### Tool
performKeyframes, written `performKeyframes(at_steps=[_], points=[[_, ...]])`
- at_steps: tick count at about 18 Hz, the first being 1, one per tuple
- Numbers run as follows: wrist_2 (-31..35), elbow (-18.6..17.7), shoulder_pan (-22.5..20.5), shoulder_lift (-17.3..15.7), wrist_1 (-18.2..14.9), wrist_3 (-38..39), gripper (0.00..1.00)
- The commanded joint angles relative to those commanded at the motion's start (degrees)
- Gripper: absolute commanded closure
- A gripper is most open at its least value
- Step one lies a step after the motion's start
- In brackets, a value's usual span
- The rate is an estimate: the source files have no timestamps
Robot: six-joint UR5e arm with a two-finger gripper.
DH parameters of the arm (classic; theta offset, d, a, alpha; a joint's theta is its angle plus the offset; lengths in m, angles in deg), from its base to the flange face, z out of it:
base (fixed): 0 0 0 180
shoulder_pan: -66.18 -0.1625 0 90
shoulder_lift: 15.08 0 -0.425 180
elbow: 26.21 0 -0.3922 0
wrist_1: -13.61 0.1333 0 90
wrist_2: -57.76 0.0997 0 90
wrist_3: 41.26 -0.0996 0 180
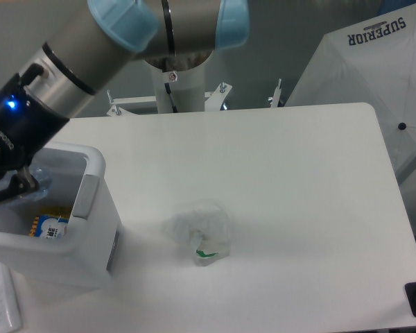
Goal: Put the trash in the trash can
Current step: 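Open the gripper to drop the bottle into the bin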
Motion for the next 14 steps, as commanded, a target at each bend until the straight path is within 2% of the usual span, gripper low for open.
performKeyframes(at_steps=[3, 5, 6, 7, 9, 14], points=[[0.17, -3.08, -0.18, -0.53, 0.0, -1.41, 0.25], [0.18, -3.79, -0.44, -0.53, 0.0, -1.68, 0.14], [0.26, -3.96, -0.44, -0.44, 0.0, -1.68, 0.05], [0.26, -4.14, -0.61, -0.44, 0.0, -1.76, 0.0], [0.44, -4.4, -1.4, -0.35, 0.0, -1.76, 0.0], [0.44, -4.4, -9.65, -0.61, -0.09, -1.5, 0.0]])
